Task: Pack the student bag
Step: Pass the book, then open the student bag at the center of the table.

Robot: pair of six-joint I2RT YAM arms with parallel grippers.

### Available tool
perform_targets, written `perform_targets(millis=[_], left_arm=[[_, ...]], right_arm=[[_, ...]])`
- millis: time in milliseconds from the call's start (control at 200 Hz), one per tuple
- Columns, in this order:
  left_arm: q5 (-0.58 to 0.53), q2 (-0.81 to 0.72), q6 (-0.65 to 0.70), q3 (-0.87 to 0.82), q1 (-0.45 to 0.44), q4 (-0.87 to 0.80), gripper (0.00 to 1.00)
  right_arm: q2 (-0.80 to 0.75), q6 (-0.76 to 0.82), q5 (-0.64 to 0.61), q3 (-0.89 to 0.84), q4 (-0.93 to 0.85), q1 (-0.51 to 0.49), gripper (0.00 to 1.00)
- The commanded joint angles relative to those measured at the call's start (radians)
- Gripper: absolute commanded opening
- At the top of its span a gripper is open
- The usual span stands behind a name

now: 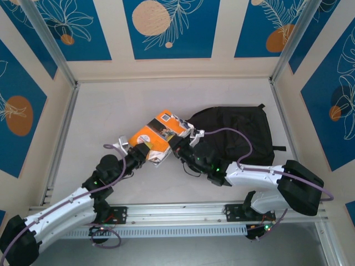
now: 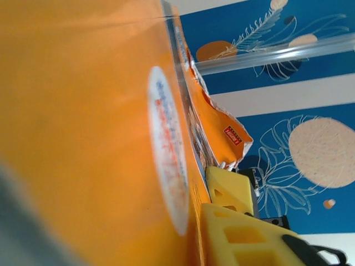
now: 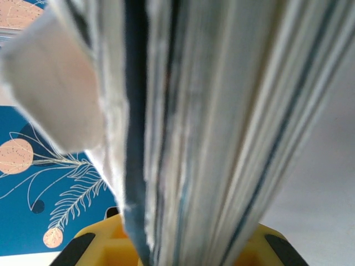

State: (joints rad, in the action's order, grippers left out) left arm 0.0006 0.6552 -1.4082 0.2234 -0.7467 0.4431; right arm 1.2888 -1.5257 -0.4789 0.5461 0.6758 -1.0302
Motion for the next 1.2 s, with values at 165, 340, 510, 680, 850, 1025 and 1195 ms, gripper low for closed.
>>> perform_targets(millis=[165, 340, 510, 680, 850, 1025, 1195], left_arm=[[-0.004, -0.028, 0.041, 0.048, -0.008, -0.02, 0.0], [0.015, -0.042, 0.105, 0.085, -0.006, -0.072, 0.0], [0.054, -0.063, 0.316, 0.198, -0.006, -0.315, 0.0], [0.029, -0.021, 0.572, 0.373, -0.001, -0.673, 0.0], [0.136, 0.055, 0.719, 0.46, 0.007, -0.771, 0.0], [0.14, 0.123, 0.844, 0.565, 0.008, -0.892, 0.0], [-0.041, 0.05, 0.874, 0.577, 0.008, -0.973, 0.0]], right_arm=[[-0.064, 0.027, -0.075, 0.028, -0.094, -0.032, 0.05], [-0.098, 0.077, -0.063, 0.028, -0.203, -0.031, 0.53], [-0.204, 0.135, -0.066, 0.019, -0.454, 0.012, 0.68], [-0.297, 0.268, -0.097, 0.105, -0.839, 0.071, 0.71], [-0.31, 0.405, -0.064, 0.235, -1.105, 0.171, 0.65], [-0.25, 0.485, -0.001, 0.356, -1.265, 0.269, 0.61], [-0.117, 0.541, 0.024, 0.501, -1.385, 0.295, 0.61]])
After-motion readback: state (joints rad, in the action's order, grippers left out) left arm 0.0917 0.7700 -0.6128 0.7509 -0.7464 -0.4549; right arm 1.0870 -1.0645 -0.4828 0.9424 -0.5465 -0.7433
